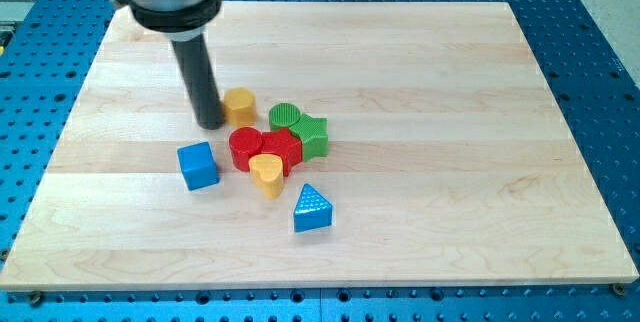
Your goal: Slide the hexagon at the top left of the red star
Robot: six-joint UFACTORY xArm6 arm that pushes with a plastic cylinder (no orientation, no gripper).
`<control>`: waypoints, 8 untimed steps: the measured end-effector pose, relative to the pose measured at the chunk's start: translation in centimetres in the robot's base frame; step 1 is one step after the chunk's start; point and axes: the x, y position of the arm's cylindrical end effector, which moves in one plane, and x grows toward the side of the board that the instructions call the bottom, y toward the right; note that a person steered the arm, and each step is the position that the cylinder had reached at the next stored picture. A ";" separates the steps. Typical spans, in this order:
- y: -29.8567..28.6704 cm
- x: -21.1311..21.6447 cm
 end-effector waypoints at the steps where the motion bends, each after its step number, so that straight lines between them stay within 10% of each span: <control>1: -0.1 -3.0; 6: 2.1 1.1; 8: -6.1 5.3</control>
